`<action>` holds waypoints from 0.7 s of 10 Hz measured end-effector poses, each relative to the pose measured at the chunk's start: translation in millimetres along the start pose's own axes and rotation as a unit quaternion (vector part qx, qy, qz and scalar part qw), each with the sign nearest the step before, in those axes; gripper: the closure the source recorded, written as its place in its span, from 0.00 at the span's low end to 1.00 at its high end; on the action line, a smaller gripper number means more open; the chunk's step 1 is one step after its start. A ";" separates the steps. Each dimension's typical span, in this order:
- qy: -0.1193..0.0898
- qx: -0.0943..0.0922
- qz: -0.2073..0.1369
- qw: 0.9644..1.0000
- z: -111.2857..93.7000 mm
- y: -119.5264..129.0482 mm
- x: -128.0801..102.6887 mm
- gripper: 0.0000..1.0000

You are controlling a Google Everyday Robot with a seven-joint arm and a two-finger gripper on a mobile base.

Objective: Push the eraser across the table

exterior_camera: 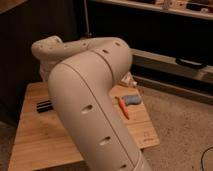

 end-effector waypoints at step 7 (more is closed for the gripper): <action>-0.006 0.054 -0.010 0.998 44.6 -7.4 2.3 1.00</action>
